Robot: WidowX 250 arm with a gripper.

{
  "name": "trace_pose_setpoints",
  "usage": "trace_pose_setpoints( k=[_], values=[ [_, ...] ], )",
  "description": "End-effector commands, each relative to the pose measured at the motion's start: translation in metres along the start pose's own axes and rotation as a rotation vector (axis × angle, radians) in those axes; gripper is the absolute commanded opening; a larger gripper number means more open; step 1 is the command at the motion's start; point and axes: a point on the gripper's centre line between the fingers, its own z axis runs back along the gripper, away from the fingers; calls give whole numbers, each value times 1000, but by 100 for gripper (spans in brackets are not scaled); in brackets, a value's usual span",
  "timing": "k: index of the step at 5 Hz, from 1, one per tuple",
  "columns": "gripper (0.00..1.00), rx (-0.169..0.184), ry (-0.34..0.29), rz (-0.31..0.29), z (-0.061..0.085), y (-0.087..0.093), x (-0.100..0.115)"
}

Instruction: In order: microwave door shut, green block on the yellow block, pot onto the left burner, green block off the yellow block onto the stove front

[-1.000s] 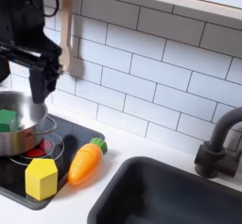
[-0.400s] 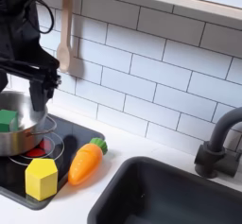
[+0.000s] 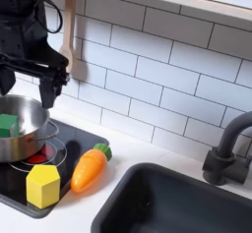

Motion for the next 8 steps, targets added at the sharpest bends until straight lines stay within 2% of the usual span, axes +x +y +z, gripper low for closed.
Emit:
trace_pose_setpoints(
  k=[1, 2, 3, 4, 5, 6, 7, 8],
  values=[
    [100, 25, 37, 23, -9, 37, 11],
    [100, 30, 55, 58, -7, 54, 5],
    [100, 22, 69, 55, -6, 63, -4],
    [100, 25, 71, 77, -7, 72, -2],
    [100, 32, 84, 100, -9, 76, -3],
    [100, 31, 102, 125, -20, 78, 1],
    [100, 39, 92, 139, -24, 79, 6],
    [100, 58, 98, 153, -28, 81, 5]
  ],
)
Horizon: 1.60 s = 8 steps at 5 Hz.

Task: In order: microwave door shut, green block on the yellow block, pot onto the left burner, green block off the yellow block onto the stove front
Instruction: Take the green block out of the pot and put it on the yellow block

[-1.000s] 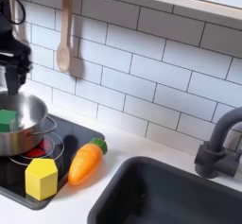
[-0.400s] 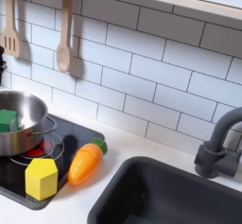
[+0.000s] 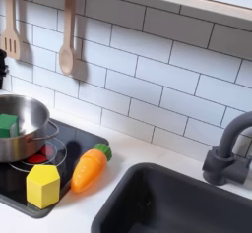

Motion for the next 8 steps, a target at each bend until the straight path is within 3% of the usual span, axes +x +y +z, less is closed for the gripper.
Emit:
trace_pose_setpoints(
  k=[1, 3, 4, 5, 6, 8],
  values=[
    [100, 32, 1, 17, -6, 3, 1],
    [100, 41, -5, 38, -15, 4, 4],
    [100, 41, -16, 31, -26, 0, 8],
    [100, 18, -15, -3, -40, -10, 7],
    [100, 25, -12, -8, -48, -11, 11],
    [100, 23, 35, 44, -71, -17, 21]
  ],
)
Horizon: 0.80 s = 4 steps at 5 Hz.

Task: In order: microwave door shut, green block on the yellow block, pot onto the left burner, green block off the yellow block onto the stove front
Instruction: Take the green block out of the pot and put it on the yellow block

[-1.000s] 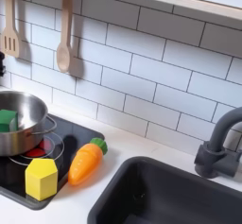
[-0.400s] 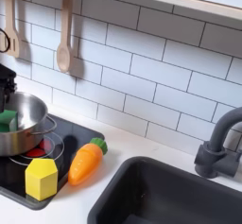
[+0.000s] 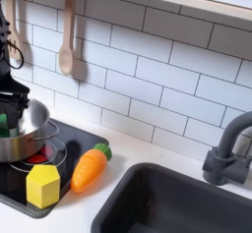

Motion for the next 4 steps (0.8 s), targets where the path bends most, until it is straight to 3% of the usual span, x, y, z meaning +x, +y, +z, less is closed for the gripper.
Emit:
trace_pose_setpoints(
  k=[1, 4],
  values=[
    [100, 16, 2, 67, -2, -2, 16],
    [100, 52, 65, 209, -11, -6, 21]
  ],
)
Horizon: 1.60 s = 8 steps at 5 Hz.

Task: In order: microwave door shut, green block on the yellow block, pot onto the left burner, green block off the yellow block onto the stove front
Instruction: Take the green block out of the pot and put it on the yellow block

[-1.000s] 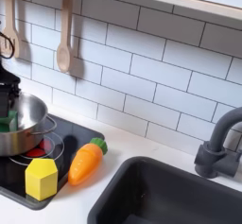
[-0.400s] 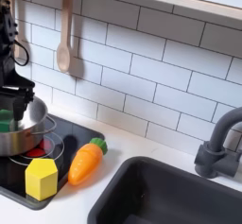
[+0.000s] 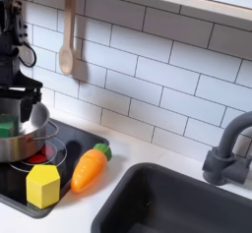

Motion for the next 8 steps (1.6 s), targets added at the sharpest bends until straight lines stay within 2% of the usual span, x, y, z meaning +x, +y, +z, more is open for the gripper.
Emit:
trace_pose_setpoints(
  k=[1, 3, 7, 8],
  values=[
    [100, 26, 27, 41, -5, 2, -6],
    [100, 32, 34, 36, -12, 4, -5],
    [100, 47, 105, 42, -27, 5, -10],
    [93, 63, 102, 22, -29, 6, -8]
  ],
)
